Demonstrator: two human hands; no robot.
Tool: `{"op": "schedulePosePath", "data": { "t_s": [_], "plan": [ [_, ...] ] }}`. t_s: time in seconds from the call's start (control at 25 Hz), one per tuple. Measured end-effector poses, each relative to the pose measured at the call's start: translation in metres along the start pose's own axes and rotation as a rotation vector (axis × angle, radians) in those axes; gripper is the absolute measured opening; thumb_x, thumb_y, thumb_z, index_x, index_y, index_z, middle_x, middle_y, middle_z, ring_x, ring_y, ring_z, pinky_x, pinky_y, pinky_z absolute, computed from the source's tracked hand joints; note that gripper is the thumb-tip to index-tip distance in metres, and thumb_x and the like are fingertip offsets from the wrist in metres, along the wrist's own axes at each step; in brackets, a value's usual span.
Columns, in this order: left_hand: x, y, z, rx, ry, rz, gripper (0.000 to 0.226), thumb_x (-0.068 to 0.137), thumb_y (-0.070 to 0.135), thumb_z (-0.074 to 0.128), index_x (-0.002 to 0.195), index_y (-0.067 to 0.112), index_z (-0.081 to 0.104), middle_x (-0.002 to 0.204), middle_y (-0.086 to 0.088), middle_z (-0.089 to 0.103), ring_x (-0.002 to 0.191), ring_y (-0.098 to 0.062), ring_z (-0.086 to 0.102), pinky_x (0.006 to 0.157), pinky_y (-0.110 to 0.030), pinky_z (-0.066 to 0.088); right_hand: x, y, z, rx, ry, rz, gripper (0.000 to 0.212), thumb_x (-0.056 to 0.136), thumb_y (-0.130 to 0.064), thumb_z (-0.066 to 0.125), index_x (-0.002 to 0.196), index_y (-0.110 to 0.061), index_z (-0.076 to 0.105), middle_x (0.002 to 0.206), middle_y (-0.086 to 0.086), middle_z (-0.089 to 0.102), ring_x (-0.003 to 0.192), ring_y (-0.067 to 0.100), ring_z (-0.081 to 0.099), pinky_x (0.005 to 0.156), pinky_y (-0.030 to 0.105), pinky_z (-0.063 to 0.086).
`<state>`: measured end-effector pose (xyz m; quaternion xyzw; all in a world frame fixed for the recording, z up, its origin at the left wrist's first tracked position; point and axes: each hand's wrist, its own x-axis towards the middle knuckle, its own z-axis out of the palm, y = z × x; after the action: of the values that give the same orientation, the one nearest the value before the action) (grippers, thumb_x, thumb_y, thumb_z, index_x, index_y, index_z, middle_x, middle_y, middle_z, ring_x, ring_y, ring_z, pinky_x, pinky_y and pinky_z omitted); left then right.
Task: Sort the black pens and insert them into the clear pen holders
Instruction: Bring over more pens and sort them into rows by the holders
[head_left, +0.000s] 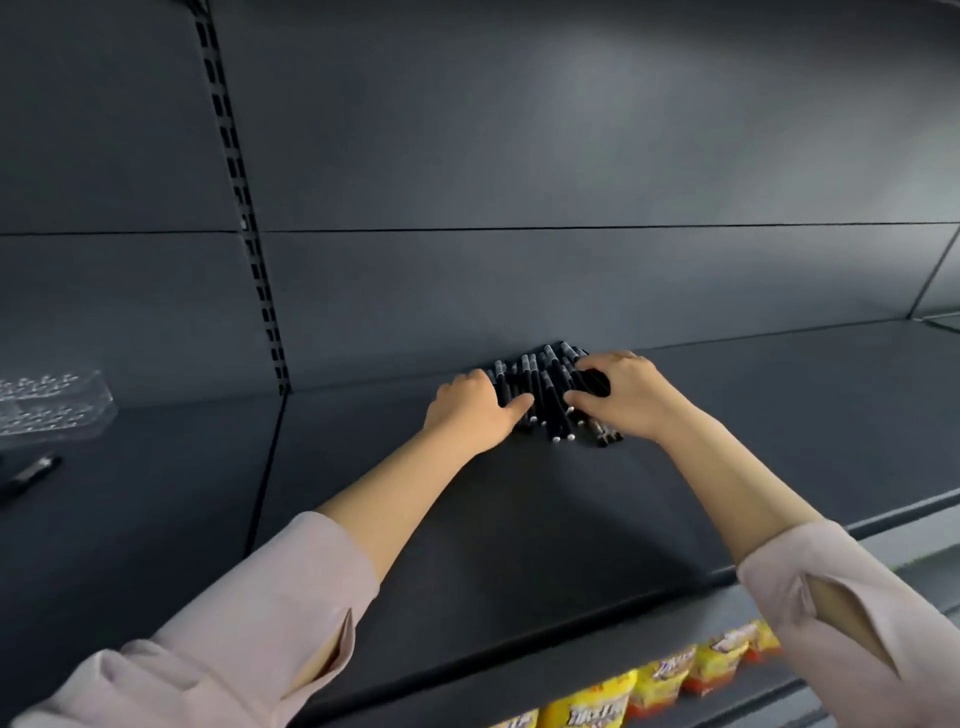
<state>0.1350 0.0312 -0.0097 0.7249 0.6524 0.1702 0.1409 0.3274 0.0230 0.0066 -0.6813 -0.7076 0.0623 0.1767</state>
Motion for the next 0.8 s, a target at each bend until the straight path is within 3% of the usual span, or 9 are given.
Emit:
{"op": "schedulePosePath", "data": {
  "t_s": [0.2,0.4,0.56,0.8],
  "plan": [
    [0.026,0.034,0.02,-0.069,0.058,-0.2,0.091,0.084,0.072,0.049,0.139,0.002,0.036,0.141,-0.013,0.043,0.129,-0.033,0.041,0.1,-0.04,0.042,0.038,0.031,0.018,0.063,-0.074,-0.177,0.08,0.07,-0.079,0.041,0.131,-0.028,0.054,0.139,-0.002,0.05,0.134,0.025,0.039,0.109,0.046,0.035],
    [0.031,0.044,0.038,-0.021,0.123,-0.329,0.094,0.084,0.069,0.052,0.147,0.005,0.025,0.149,-0.011,0.033,0.137,-0.032,0.03,0.107,-0.04,0.03,0.06,0.046,0.03,0.205,-0.024,-0.292,0.045,0.092,-0.047,0.052,0.127,-0.02,0.059,0.133,-0.002,0.056,0.128,0.02,0.046,0.108,0.037,0.036],
    [0.034,0.046,0.038,-0.035,0.121,-0.389,0.093,0.083,0.067,0.055,0.148,0.007,0.025,0.15,-0.01,0.031,0.138,-0.032,0.028,0.108,-0.04,0.029,0.069,0.051,0.032,0.162,-0.063,-0.332,0.049,0.09,-0.049,0.054,0.132,-0.023,0.054,0.139,-0.002,0.05,0.132,0.022,0.041,0.109,0.046,0.034],
    [0.041,0.048,0.031,-0.085,0.049,-0.447,0.088,0.083,0.06,0.063,0.144,0.006,0.031,0.147,-0.012,0.033,0.136,-0.032,0.03,0.105,-0.041,0.035,0.07,0.051,0.029,0.147,-0.103,-0.313,0.049,0.094,-0.048,0.051,0.139,-0.029,0.046,0.149,-0.005,0.038,0.14,0.02,0.028,0.113,0.043,0.027]
  ]
}}
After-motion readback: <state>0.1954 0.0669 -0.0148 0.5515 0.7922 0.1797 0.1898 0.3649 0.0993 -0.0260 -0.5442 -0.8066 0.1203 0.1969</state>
